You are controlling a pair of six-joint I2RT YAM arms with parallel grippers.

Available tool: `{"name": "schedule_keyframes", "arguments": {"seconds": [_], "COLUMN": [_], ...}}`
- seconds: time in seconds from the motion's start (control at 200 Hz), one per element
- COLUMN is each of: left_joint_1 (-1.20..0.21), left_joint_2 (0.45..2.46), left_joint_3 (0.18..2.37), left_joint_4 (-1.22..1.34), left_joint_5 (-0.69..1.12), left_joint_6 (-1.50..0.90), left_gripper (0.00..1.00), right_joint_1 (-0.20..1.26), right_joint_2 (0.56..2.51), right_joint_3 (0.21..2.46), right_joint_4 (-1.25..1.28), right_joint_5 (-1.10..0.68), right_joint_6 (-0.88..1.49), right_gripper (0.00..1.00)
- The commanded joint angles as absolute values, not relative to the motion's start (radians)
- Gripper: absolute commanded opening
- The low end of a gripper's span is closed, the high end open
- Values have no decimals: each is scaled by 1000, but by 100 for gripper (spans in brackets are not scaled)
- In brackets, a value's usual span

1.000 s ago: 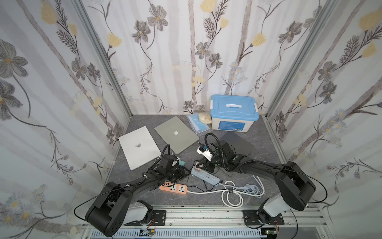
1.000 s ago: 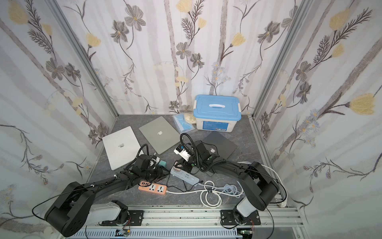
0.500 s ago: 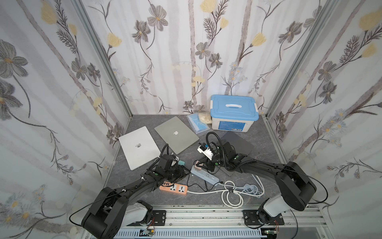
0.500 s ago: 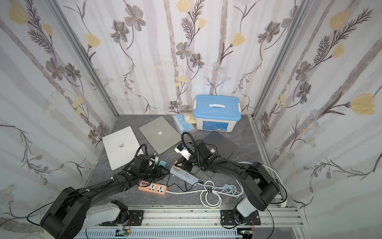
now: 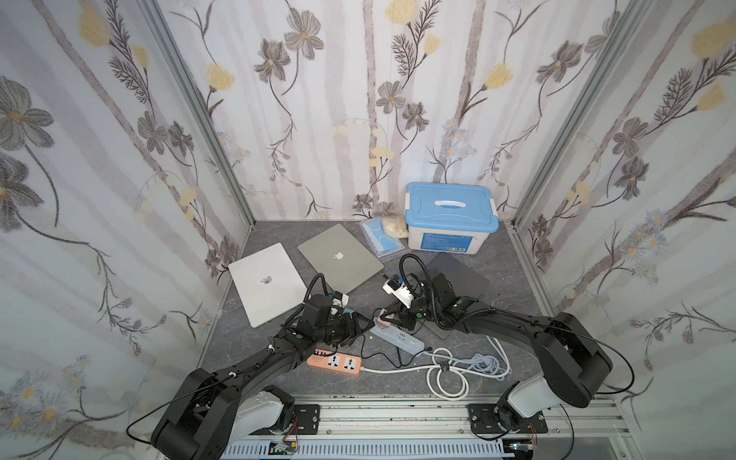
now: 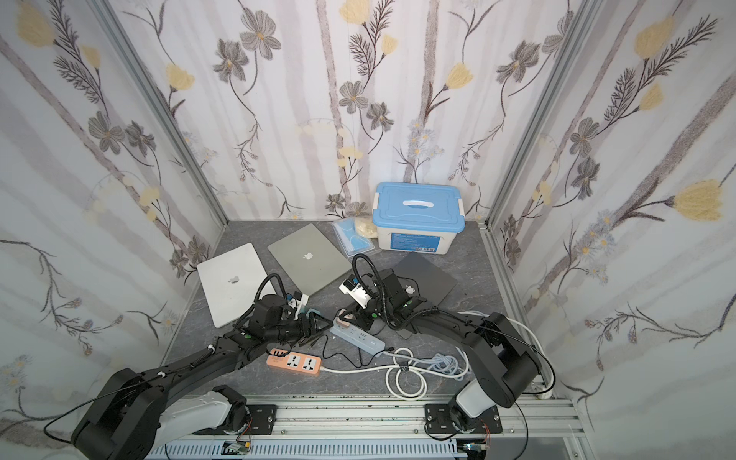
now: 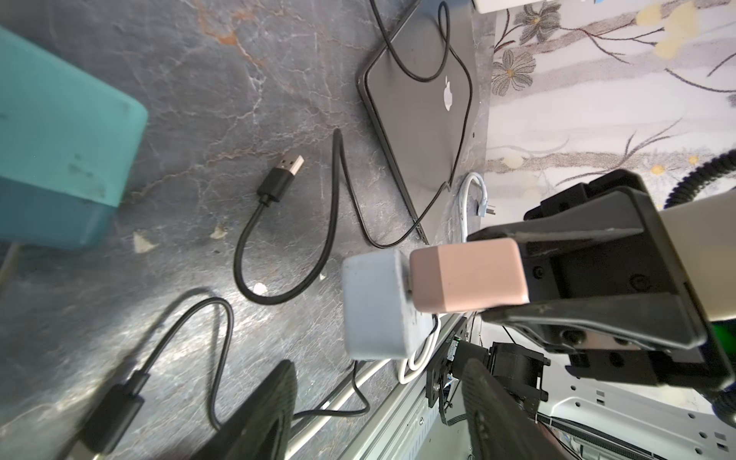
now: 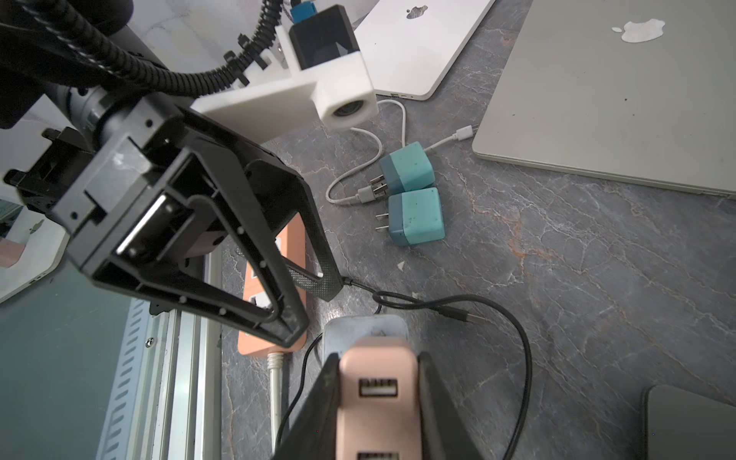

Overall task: Unplug the laptop charger
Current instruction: Remove the plug from the socket.

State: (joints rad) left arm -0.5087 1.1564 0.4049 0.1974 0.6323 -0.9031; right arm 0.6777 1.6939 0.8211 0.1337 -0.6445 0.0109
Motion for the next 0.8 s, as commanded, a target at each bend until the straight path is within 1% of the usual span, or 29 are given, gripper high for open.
{"name": "schedule_keyframes", "arguments": {"seconds": [0.0, 0.21, 0.38, 0.555, 0.669, 0.729, 0.794], "left_joint_1": [-511, -527, -534, -535, -535, -535, -535], "left_joint_2": [1177, 1237, 1277, 1278, 1287, 1294, 1301], "left_joint_3": [421, 434, 437, 438, 432, 433, 433], "left_joint_4": [235, 286, 313, 299, 314, 320, 328], "left_joint_5": [640, 638, 641, 635, 636, 639, 644], "left_joint_6": [-886, -890, -896, -888, -893, -895, -899], "left_gripper": [68, 62, 54, 49, 49, 55, 58], "right_joint_1": [678, 678, 677, 676, 676, 677, 677], "right_joint_2": [1685, 1684, 1680, 1695, 1696, 1692, 1686], "right_joint_3": [818, 813, 812, 819, 820, 819, 816], "right_joint_4": [200, 211, 224, 230, 244, 253, 260], "right_joint_5": [-701, -730, -746, -750, -758, -763, -760], "right_joint_6": [29, 35, 41, 51, 60, 65, 68], "right_gripper": [0, 0, 0, 0, 0, 0, 0]}}
